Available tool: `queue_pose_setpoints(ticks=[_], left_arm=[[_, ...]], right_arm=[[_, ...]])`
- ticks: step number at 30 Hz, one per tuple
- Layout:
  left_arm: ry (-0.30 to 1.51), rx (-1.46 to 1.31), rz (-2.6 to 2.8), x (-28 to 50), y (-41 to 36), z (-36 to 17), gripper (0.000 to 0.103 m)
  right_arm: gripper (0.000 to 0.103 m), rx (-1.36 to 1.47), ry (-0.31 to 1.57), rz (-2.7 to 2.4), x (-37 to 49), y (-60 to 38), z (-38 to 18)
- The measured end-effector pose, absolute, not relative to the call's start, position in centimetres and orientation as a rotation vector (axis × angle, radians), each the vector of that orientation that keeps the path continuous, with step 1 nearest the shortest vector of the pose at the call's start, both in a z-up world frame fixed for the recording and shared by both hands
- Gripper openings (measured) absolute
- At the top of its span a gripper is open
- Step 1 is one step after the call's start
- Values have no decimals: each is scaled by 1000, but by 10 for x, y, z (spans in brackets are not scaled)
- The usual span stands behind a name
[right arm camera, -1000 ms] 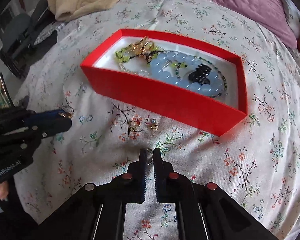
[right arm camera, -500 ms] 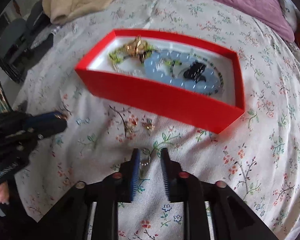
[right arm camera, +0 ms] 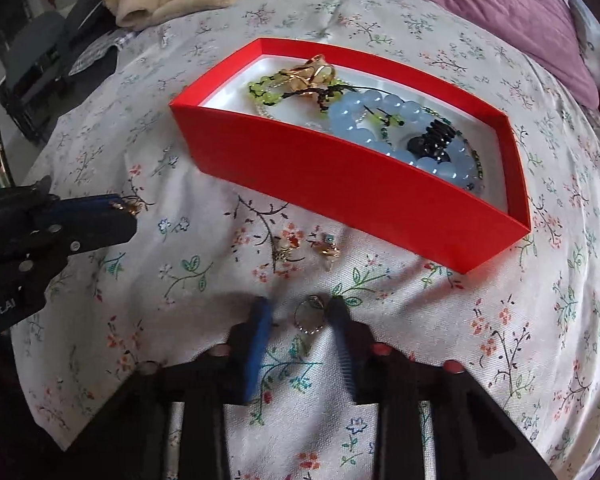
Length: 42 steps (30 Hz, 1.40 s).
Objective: Organize jewelry
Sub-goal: 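Carry the gold earring and silver ring toward the red box with both tools, then lower both held pieces into the red box and open both tools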
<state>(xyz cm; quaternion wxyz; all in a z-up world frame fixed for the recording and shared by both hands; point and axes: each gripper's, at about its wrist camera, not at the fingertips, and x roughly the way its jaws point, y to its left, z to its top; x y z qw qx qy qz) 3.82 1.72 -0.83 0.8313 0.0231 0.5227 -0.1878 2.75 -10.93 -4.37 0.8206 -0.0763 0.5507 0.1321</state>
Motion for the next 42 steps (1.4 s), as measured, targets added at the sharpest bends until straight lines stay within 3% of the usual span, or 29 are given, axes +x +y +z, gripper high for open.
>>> queue_pose_setpoints(ticks=[1,13,29,42], left_arm=[[1108,50,-399,38,17,-8,17],[1093,48,-395,39,18,-3,17],[965,-32,-454,67,-8,41,17],[948,27,-418,101,-36,29,17]], right_arm=[[15,-162,1174,284,27,-110,-43],[15,-88,1171,290,27,-122,-29],[15,82,1038,268,45,-160,37],[15,166,1041,230,91,-185,26]])
